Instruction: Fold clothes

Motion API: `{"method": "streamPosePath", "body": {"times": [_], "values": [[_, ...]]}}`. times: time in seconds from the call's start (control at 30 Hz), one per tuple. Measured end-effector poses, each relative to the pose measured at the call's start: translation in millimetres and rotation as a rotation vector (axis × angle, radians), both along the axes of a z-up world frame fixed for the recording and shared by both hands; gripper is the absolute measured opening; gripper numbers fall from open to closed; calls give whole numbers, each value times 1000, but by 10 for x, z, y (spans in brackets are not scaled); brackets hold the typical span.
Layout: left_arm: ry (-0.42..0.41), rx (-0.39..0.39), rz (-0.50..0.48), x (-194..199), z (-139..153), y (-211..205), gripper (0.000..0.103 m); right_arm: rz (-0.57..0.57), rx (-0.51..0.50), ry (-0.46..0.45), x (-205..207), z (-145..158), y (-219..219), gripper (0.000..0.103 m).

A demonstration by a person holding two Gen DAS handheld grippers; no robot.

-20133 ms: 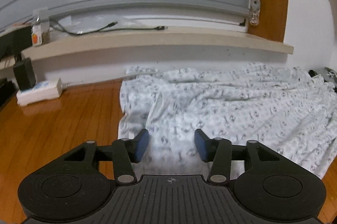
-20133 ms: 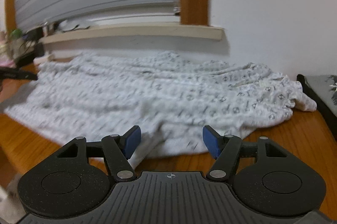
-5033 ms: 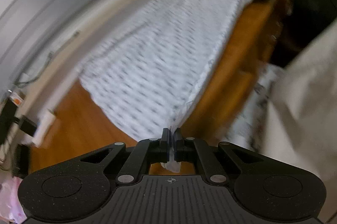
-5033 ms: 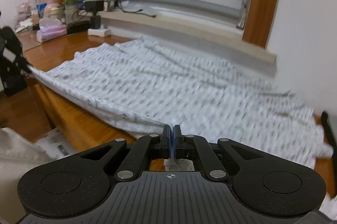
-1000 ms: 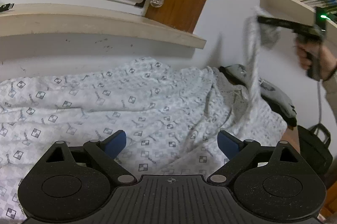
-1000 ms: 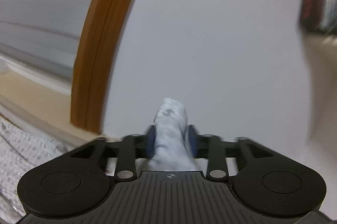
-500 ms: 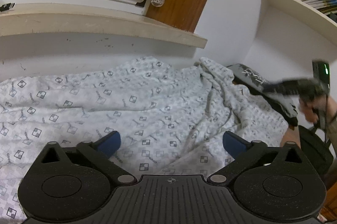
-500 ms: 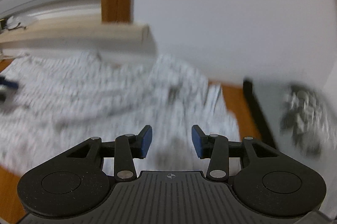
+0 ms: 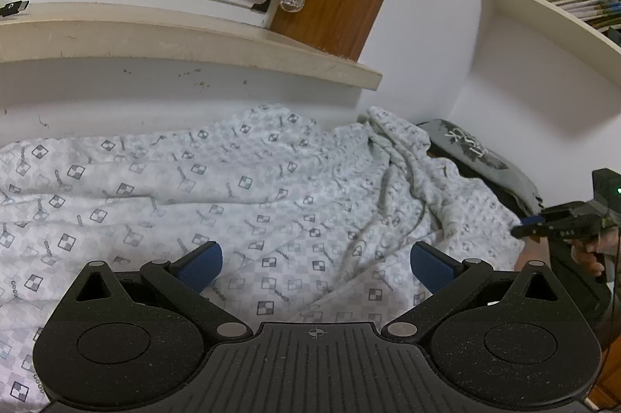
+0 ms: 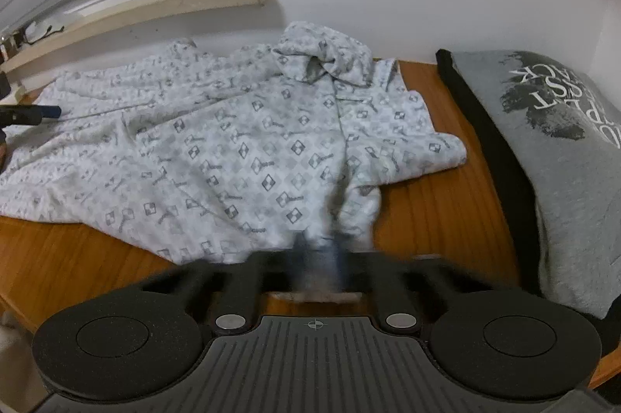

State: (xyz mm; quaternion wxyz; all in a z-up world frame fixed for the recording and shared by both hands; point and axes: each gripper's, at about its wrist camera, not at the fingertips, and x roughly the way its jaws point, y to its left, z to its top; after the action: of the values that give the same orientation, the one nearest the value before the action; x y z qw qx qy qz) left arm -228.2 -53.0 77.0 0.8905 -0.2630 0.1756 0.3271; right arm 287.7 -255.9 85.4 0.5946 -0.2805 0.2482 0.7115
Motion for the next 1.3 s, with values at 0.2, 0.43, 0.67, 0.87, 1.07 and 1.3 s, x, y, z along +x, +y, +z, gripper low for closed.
{"method": "streamPosePath", "body": {"times": [0.2,0.43,0.67,0.87,1.07,1.3], "values": [[-2,13,-16,8,13,-38,103,-41,112,-43,188,609,-142,5],[11,17,-19,37,19,-72,103,-78,-20,-187,100,160,148,30],[119,97,52,54,111,-225,103,-99,144,-68,-10,266,218,52],[192,111,66,-279,205,-291,92,-13,151,-45,-367,48,397,60],[318,79,77,-592,105,-341,77,72,158,-23,-724,-170,576,62],[294,91,145,-845,32,-560,79,116,137,-2,-791,-241,568,62]]}}
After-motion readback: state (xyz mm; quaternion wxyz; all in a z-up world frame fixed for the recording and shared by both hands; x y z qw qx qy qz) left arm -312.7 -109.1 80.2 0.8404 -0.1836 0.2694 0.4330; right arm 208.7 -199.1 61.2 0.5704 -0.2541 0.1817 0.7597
